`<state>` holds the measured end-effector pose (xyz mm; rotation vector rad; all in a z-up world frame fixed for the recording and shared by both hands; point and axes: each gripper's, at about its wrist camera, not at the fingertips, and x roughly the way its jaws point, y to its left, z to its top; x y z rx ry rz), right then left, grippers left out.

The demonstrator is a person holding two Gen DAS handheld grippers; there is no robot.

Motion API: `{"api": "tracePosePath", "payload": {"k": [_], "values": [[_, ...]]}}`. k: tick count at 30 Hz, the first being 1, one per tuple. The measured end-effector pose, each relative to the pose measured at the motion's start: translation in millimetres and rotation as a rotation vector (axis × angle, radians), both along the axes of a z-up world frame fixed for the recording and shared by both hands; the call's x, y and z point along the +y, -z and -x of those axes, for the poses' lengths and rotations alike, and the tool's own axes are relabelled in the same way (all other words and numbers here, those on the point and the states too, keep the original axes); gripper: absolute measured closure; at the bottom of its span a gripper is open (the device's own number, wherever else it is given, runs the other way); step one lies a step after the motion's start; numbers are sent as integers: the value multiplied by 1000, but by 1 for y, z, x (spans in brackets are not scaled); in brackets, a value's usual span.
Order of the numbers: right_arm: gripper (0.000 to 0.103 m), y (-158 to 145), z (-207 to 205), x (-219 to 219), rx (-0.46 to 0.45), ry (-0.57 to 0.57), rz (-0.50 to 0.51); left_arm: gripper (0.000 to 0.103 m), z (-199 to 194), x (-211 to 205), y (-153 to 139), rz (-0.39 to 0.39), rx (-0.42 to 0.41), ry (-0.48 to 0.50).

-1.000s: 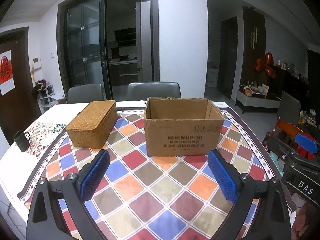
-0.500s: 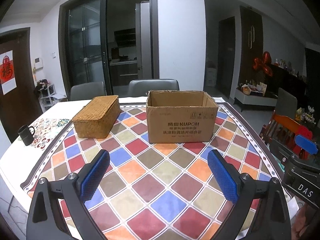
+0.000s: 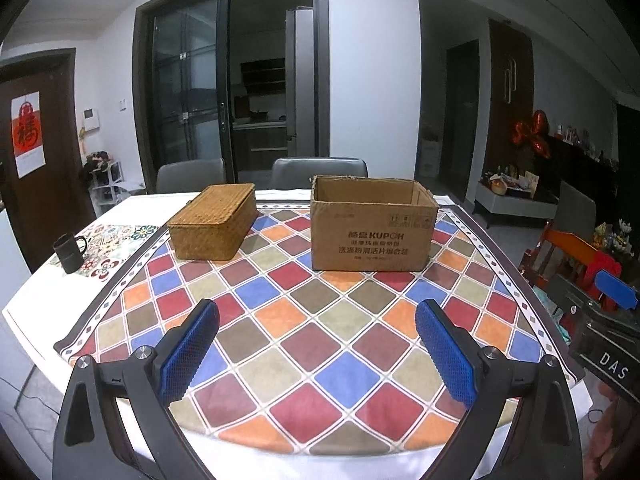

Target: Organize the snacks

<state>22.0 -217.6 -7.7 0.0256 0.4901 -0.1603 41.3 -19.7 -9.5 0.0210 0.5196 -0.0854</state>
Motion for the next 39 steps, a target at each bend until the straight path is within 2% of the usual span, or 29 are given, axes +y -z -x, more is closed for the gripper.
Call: {"api": "tracePosePath", "payload": {"k": [39], "values": [[17,-8,11,2,-18,0,-3,3,9,2,-3,1,-5,8]]}}
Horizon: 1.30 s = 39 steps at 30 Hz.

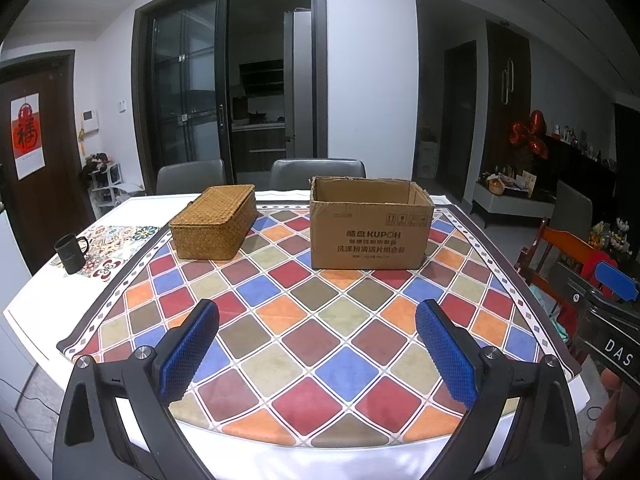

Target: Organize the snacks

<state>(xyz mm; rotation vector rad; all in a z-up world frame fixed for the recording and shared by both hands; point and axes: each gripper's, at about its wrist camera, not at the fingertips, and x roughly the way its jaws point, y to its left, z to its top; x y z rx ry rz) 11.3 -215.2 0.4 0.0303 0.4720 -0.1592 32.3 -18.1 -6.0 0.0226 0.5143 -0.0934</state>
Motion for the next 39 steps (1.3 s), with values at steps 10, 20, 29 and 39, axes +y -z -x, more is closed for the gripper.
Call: {"api": "tracePosePath", "payload": {"k": [10,20,29,39], "values": [[17,0,0,1,-1,0,-3,2,3,1,0,-19,-3,-3],[17,0,-1,2,1,-2,-4,2,3,1,0,-16,2,-5],[17,0,-1,3,1,-2,-4,2,3,1,0,-19,1,-6],[17,1,-1,2,0,0,-5,2,2,0,3,-15,11,-2]]}}
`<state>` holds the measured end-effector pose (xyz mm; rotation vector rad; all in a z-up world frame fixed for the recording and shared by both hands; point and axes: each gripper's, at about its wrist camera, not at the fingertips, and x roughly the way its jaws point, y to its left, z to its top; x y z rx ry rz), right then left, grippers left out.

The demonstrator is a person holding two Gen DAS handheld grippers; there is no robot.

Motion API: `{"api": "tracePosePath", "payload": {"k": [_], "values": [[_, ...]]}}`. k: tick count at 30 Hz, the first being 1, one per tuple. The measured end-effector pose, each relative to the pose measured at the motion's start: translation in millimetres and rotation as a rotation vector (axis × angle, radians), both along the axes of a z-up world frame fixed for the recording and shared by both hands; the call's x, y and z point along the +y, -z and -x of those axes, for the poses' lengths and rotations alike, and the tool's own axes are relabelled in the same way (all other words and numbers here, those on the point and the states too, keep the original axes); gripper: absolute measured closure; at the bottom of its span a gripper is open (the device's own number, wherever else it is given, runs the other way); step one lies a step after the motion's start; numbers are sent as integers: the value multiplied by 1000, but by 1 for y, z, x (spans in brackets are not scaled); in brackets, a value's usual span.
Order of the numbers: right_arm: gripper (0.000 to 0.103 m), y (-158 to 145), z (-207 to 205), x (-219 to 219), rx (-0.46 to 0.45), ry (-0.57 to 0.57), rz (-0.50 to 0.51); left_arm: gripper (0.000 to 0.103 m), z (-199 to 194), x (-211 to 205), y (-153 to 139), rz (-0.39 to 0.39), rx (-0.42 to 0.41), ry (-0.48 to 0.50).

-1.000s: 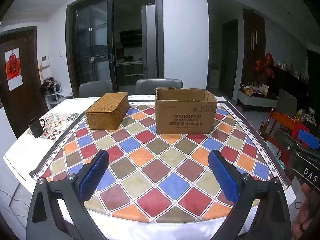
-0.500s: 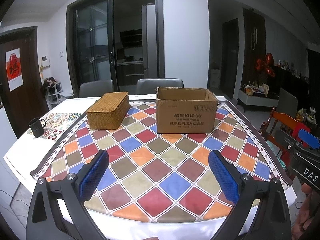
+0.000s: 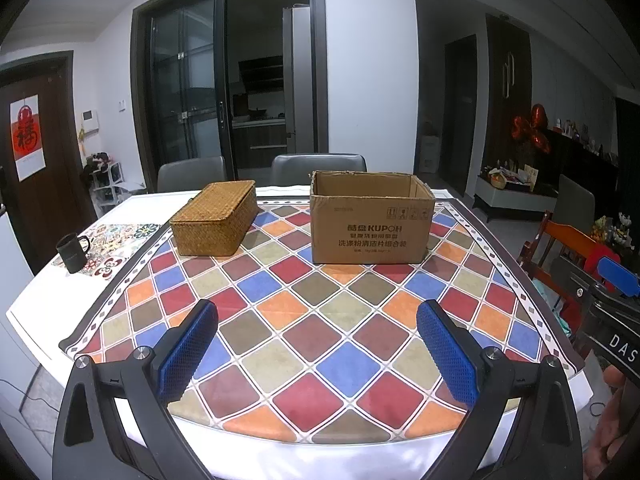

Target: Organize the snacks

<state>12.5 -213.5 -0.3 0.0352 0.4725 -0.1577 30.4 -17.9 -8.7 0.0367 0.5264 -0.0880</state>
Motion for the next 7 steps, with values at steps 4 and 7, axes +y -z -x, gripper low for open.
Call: {"api": "tracePosePath", "payload": {"k": [4,7], "values": [[17,0,-1,2,1,-1,-1,2,0,0,1,-1,4,-1],[17,-1,-1,2,0,0,-1,0,-1,-1,2,-2,6,-1]]}}
